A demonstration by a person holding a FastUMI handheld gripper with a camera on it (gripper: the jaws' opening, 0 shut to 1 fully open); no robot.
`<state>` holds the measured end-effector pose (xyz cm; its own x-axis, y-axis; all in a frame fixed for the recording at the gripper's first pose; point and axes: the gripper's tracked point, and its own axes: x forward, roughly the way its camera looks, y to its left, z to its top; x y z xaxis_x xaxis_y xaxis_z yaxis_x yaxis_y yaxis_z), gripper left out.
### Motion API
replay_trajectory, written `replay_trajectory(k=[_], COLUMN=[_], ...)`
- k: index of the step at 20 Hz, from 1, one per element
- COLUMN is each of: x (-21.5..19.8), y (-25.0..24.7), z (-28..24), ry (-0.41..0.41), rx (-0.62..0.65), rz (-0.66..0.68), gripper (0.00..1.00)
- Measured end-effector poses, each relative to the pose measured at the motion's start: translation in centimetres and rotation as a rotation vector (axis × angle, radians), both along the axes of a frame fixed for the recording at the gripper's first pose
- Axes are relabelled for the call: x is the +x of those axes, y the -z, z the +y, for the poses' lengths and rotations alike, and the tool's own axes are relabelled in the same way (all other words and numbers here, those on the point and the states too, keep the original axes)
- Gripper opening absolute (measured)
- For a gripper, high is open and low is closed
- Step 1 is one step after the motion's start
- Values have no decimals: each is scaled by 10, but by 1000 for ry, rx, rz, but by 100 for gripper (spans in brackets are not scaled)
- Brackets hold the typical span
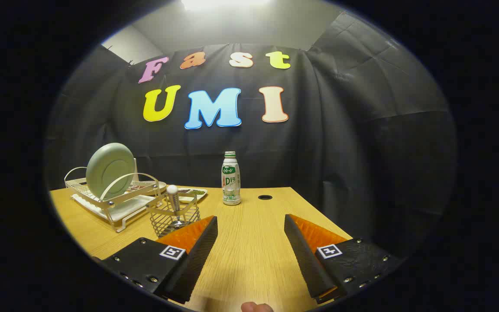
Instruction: Take the plate from the dish rack, then take the spoon from the basket and place it into the plate.
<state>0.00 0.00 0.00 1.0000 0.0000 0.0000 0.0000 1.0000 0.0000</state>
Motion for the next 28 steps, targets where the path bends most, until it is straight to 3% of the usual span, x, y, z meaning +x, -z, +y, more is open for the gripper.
replay_trajectory(k=[5,10,19,28], x=[40,26,-8,16], y=[-35,-100,-234,-268], z=[-23,-23,66,167], ry=[60,85,65,-51], rx=[0,-34,16,46], rz=[-45,-42,-76,-70], gripper=[95,95,95,95])
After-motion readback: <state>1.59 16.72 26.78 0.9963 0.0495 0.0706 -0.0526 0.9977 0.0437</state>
